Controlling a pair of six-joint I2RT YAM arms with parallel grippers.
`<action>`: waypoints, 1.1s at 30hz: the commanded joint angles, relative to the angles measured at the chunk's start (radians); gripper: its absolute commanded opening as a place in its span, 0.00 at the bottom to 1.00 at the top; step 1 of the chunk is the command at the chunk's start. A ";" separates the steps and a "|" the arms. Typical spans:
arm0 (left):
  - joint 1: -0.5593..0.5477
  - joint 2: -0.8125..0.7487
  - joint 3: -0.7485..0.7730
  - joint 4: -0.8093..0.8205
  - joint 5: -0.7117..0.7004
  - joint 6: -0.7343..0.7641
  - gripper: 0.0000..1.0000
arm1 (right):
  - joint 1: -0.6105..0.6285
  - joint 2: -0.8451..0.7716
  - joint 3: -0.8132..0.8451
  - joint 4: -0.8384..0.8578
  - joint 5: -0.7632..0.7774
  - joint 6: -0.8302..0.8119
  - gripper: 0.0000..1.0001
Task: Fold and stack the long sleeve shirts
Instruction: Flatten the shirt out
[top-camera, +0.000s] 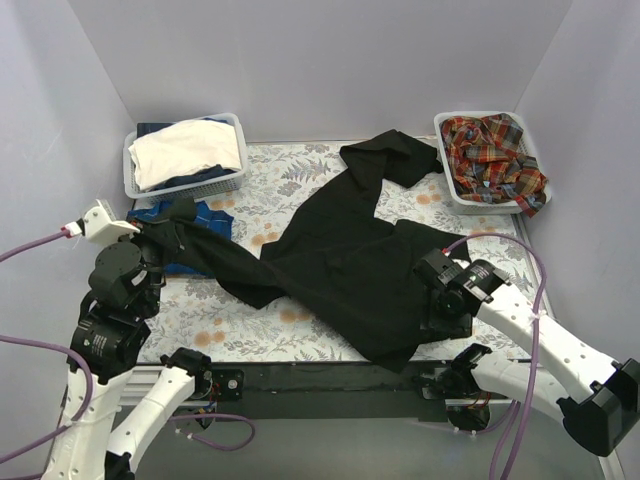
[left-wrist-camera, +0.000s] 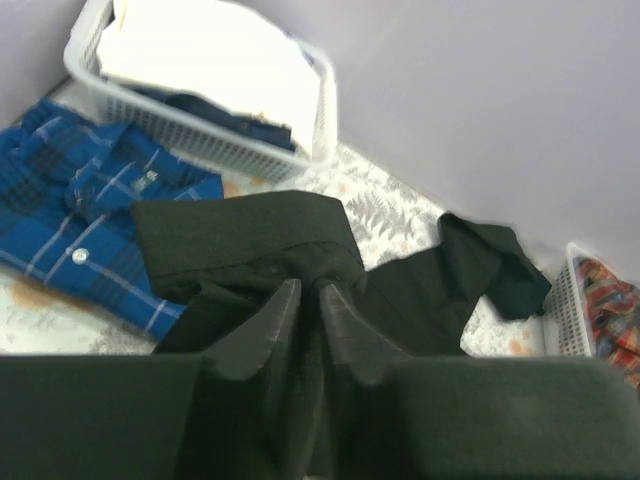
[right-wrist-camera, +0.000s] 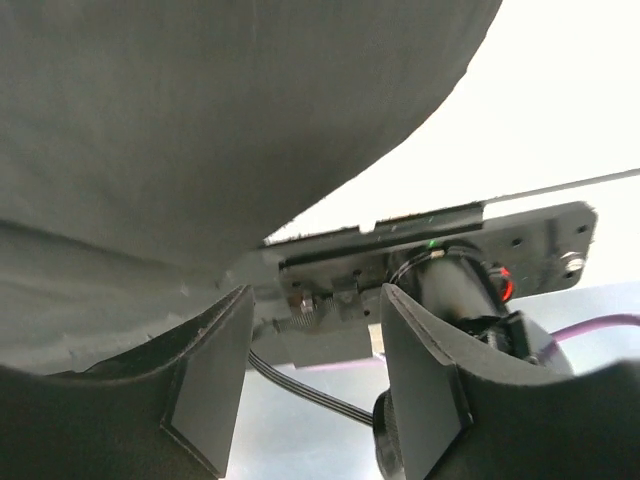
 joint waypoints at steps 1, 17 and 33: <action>-0.001 -0.045 -0.059 -0.111 0.030 -0.032 0.42 | -0.007 0.078 0.145 0.014 0.173 0.045 0.61; -0.001 0.301 -0.054 0.113 0.528 0.085 0.72 | -0.108 0.513 0.144 0.502 -0.101 -0.253 0.59; -0.136 0.928 -0.073 0.394 0.834 0.056 0.67 | -0.230 0.418 -0.092 0.481 -0.204 -0.213 0.56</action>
